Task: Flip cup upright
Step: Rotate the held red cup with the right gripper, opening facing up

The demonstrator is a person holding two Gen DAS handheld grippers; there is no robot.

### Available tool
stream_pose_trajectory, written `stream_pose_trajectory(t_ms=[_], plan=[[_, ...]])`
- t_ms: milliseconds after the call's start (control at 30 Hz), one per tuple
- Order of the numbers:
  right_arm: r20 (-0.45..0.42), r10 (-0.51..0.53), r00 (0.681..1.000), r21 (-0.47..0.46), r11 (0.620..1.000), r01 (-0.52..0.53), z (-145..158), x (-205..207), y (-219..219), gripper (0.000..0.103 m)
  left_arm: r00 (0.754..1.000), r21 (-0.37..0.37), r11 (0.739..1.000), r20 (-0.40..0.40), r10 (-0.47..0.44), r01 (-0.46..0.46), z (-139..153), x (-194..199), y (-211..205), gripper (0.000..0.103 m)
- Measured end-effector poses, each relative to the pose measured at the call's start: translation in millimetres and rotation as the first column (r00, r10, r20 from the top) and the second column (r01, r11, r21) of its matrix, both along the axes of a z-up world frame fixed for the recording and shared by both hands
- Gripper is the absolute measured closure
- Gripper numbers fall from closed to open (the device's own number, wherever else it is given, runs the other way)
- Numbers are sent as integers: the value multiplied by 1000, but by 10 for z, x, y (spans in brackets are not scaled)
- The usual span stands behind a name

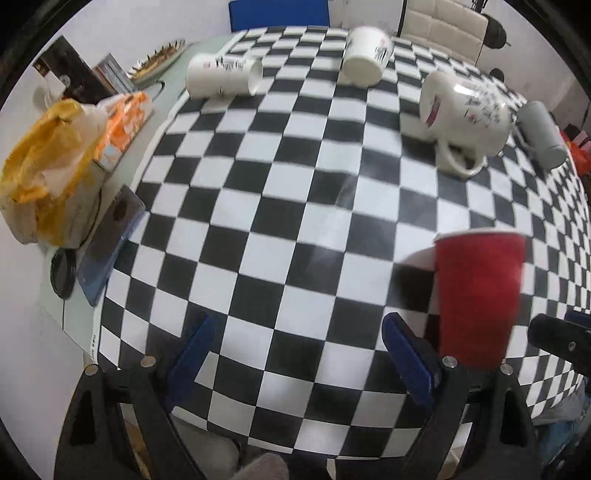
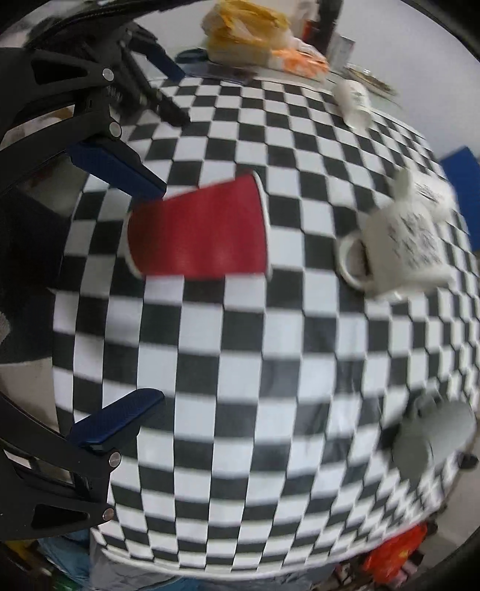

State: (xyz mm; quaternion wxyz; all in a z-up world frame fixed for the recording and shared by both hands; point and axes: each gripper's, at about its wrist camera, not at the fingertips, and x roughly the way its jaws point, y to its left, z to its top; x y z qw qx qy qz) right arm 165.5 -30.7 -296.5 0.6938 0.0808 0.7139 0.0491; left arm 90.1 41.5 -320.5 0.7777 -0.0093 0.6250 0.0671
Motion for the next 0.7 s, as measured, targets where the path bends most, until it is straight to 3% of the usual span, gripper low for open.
stream_pose_trajectory(t_ms=[233, 467, 633, 700], plan=[[-119, 84, 989, 12, 996, -83, -425, 208, 335, 2, 998, -1, 1000, -57, -11, 11, -316, 41, 58, 11], [-216, 78, 973, 43, 997, -70, -818, 365, 391, 11, 996, -7, 1000, -88, -10, 10, -482, 54, 141, 11], [-219, 61, 974, 75, 996, -46, -891, 410, 408, 26, 995, -20, 1000, -97, -15, 13, -534, 91, 194, 11], [-205, 59, 977, 79, 996, -43, -877, 407, 389, 26, 995, -24, 1000, -97, -19, 16, -543, 116, 201, 11]])
